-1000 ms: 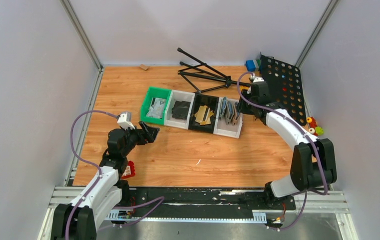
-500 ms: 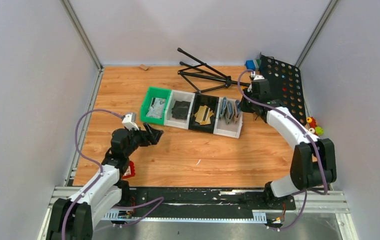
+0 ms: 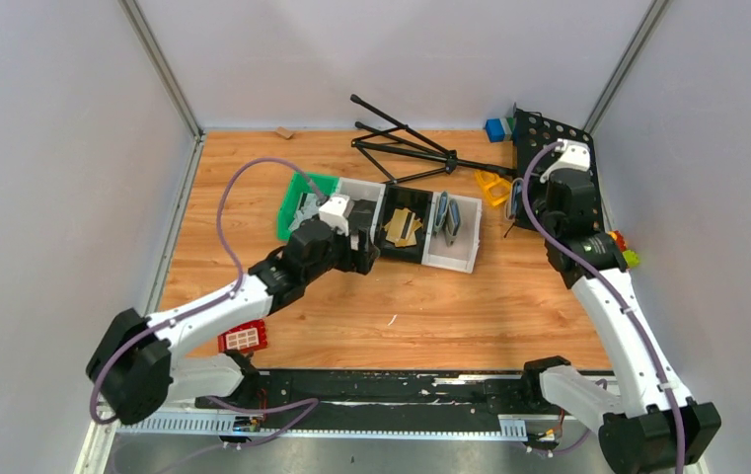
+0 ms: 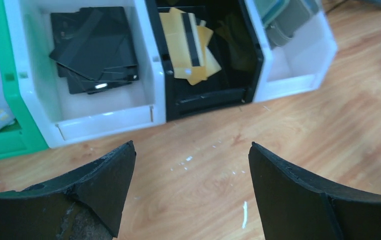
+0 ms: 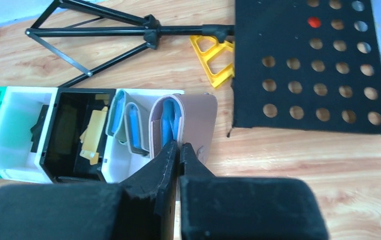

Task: Take the credit cards out of the card holder
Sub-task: Pick up the card holder from the storage box, then move the storage box to the corner of the board.

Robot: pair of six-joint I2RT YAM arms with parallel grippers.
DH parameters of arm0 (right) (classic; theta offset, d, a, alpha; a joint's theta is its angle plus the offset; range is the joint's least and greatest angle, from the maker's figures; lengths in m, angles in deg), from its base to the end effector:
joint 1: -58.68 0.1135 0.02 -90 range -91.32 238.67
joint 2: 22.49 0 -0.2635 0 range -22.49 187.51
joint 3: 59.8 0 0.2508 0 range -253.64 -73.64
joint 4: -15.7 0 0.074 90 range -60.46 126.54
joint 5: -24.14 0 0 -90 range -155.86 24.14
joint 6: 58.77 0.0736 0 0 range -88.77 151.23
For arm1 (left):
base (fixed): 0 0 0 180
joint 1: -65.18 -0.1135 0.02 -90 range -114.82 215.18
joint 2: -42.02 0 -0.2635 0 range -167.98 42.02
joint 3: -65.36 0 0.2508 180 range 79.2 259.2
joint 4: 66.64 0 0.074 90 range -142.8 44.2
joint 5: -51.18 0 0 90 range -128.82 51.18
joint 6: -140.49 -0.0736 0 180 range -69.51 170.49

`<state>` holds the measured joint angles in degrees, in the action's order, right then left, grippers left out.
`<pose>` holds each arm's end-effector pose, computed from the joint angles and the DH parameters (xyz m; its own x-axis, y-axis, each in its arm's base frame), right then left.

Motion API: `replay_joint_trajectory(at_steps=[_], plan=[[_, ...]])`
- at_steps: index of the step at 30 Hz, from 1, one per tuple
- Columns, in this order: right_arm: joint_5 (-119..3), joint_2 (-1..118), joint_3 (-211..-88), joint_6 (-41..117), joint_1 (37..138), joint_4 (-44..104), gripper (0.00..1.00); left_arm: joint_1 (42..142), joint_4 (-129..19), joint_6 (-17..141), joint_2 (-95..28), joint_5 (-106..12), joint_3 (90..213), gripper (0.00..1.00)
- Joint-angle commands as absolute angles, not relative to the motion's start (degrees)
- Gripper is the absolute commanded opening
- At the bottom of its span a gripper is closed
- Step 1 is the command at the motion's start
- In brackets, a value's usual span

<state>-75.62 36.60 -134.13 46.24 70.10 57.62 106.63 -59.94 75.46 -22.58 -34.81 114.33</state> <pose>0.2549 0.0388 0.3397 -0.4372 0.1721 -0.8828 0.0689 0.9850 0.1579 0.2169 -0.1847 0.2279 -0.5165 -0.1057 -0.8498 0.4345 0.8228 -0.3664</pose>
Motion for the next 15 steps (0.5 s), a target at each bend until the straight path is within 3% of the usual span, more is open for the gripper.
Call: replay_joint_trajectory(at_steps=[1,11,13,15], plan=[[-79.24,33.11,-131.56,45.78,69.74,61.24,0.0,107.28,-49.49,71.42,-32.45,-26.83,124.4,0.89],[-73.56,26.64,-128.08,46.53,69.73,61.02,0.0,107.29,-40.24,69.07,-54.62,-20.42,145.74,0.88],[-72.72,25.83,-127.77,46.66,69.69,60.8,0.0,107.28,-38.26,69.4,-58.47,-18.29,150.06,0.86],[-72.23,25.16,-127.7,46.79,69.7,60.67,0.0,107.13,-34.89,71.05,-61.81,-14.72,153.76,0.76]])
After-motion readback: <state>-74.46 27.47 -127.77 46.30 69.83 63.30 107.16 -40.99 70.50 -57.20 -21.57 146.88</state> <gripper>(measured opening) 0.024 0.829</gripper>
